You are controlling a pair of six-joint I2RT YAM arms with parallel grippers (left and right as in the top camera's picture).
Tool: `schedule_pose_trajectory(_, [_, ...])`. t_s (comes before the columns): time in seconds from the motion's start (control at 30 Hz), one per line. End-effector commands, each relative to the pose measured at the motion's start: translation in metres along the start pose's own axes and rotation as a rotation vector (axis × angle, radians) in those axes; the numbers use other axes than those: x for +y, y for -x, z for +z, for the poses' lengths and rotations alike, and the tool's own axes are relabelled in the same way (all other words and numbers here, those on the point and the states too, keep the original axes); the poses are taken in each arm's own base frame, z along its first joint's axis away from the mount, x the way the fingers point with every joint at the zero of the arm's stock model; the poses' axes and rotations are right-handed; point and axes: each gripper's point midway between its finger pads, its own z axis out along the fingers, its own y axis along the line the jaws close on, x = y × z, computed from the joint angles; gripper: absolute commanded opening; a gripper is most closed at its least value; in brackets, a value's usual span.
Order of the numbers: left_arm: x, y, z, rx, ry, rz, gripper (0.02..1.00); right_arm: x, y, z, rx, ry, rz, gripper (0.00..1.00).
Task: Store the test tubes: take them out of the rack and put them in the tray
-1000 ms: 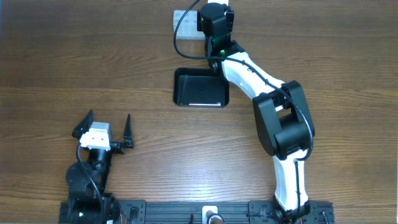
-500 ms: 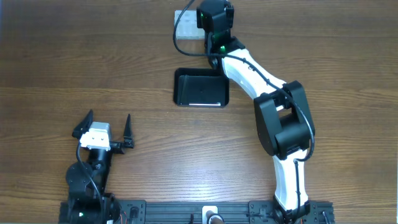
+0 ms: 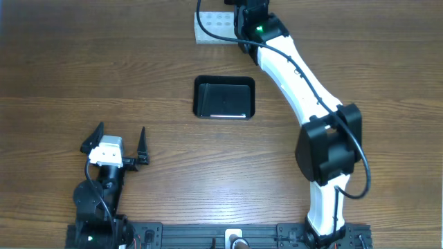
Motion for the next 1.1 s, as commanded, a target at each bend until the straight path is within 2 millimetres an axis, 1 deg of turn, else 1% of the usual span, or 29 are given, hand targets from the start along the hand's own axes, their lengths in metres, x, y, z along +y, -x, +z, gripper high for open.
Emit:
schedule_pose_trajectory(0.03, [-0.001, -0.001, 0.000, -0.002, -0.008, 0.010, 1.000, -0.016, 0.034, -0.033, 0.000, -0.016, 0.097, 0.007])
schedule_pose_trajectory(0.13, [-0.001, -0.001, 0.000, -0.002, -0.008, 0.010, 1.000, -0.016, 0.019, -0.048, 0.092, -0.013, 0.096, 0.007])
schedule_pose_trajectory(0.2, [-0.001, -0.001, 0.000, -0.002, -0.008, 0.010, 1.000, -0.010, 0.009, -0.058, 0.144, 0.002, 0.075, 0.007])
schedule_pose_trajectory(0.3, [-0.001, -0.001, 0.000, -0.002, -0.008, 0.010, 1.000, 0.007, -0.012, -0.069, 0.233, 0.045, 0.078, 0.007])
schedule_pose_trajectory(0.43, [-0.001, -0.001, 0.000, -0.002, -0.008, 0.010, 1.000, 0.018, -0.038, -0.078, 0.328, 0.043, 0.120, 0.007])
schedule_pose_trajectory(0.57, [-0.001, -0.001, 0.000, -0.002, -0.008, 0.010, 1.000, 0.033, -0.064, -0.079, 0.420, 0.088, 0.176, 0.007])
schedule_pose_trajectory(0.8, [-0.001, -0.001, 0.000, -0.002, -0.008, 0.010, 1.000, 0.053, -0.105, -0.067, 0.535, 0.127, 0.247, 0.012])
schedule_pose_trajectory(0.97, [-0.001, -0.001, 0.000, -0.002, -0.008, 0.010, 1.000, 0.058, -0.136, -0.063, 0.622, 0.128, 0.247, 0.012])
schedule_pose_trajectory(1.03, [-0.001, -0.001, 0.000, -0.002, -0.008, 0.010, 1.000, 0.058, -0.146, -0.064, 0.654, 0.121, 0.238, 0.009])
schedule_pose_trajectory(1.1, [-0.001, -0.001, 0.000, -0.002, -0.008, 0.010, 1.000, 0.056, -0.151, -0.067, 0.676, 0.117, 0.231, 0.012])
